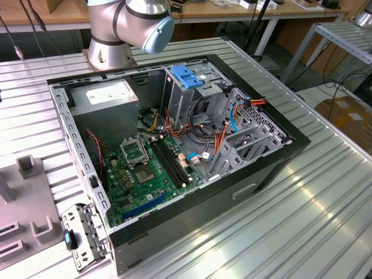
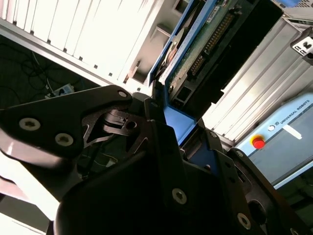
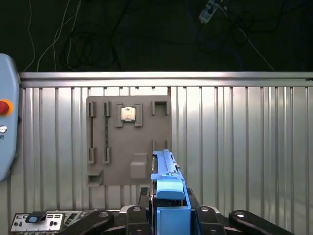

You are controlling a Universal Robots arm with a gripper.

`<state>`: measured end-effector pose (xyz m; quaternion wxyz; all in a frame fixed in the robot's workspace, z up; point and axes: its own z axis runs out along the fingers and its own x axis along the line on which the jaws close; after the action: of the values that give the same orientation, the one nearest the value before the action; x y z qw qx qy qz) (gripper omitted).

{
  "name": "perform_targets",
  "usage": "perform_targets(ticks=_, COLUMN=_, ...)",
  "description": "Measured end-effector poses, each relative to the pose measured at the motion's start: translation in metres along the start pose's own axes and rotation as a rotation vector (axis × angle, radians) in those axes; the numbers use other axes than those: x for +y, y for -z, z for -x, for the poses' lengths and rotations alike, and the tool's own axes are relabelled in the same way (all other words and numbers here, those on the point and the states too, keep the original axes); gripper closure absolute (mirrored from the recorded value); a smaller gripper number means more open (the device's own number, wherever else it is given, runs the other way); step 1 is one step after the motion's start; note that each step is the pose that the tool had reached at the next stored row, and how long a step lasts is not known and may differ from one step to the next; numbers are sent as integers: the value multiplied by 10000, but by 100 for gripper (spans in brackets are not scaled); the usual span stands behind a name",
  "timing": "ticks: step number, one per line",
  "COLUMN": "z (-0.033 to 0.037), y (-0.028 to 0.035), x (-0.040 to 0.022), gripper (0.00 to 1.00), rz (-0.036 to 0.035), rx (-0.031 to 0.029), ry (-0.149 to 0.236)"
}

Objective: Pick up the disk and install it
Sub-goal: 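Pick up the disk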

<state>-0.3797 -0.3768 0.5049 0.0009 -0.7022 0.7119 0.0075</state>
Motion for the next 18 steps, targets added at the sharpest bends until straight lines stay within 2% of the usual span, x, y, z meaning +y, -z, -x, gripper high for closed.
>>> perform_targets(ticks=2, z=-2, y=1, x=-34, gripper=63, rz=1, rx=0, ry=0)
perform_targets(ticks=4, z=-5, y=2, x=-94, gripper=63, rz=1, rx=1, ry=0)
perform_targets(ticks=18, z=-11, y=3, x=-313, gripper=63, rz=1, rx=0, ry=0)
